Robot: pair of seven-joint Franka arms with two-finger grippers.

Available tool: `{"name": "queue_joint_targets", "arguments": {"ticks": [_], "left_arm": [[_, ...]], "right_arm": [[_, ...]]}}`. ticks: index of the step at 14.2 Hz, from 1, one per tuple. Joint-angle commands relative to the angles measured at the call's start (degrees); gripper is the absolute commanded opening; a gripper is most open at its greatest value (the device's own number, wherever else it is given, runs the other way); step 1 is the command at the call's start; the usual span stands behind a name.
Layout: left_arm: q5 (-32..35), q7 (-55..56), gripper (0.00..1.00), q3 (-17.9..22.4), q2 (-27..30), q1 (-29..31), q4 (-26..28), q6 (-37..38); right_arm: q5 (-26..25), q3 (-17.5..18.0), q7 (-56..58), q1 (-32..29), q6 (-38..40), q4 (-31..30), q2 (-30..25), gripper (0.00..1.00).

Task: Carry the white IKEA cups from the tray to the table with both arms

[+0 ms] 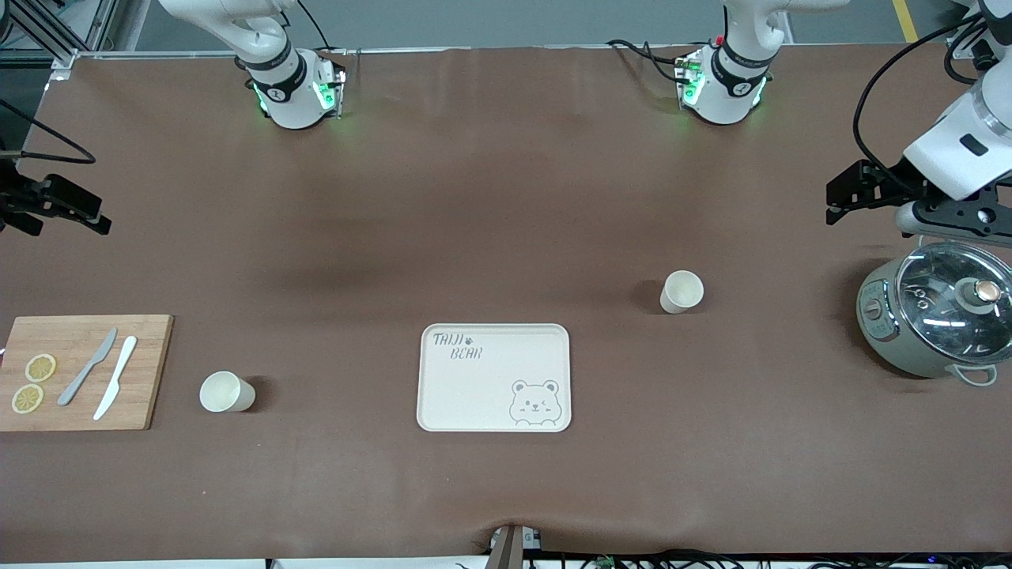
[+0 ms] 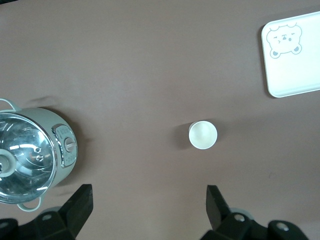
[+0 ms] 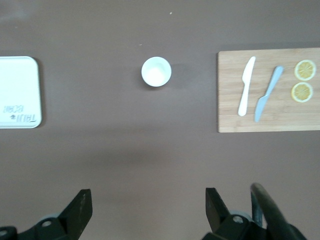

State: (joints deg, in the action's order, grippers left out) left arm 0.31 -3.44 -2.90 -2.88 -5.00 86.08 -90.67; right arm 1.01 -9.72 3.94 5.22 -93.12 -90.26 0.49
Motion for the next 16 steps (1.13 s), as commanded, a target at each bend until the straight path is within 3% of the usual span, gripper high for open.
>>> {"name": "queue_joint_targets", "arguments": {"ticks": [1, 4, 16], "left_arm": [[0.8, 0.8, 1.0, -0.6, 0.2, 0.8, -0.5, 1.0], [0.8, 1.0, 1.0, -0.3, 0.2, 1.0, -0.5, 1.1], [0.3, 1.2, 1.0, -0.1, -0.5, 3.3, -0.7, 0.8]], "right_arm": [[-2.4, 2.1, -1.2, -0.4, -2.4, -1.9, -1.5, 1.0], [-2.5, 6.4, -4.6, -4.3, -2.2, -1.8, -1.5, 1.0], [-2.1, 6.3, -4.7, -4.3, -1.3, -1.2, -1.1, 1.0]]}}
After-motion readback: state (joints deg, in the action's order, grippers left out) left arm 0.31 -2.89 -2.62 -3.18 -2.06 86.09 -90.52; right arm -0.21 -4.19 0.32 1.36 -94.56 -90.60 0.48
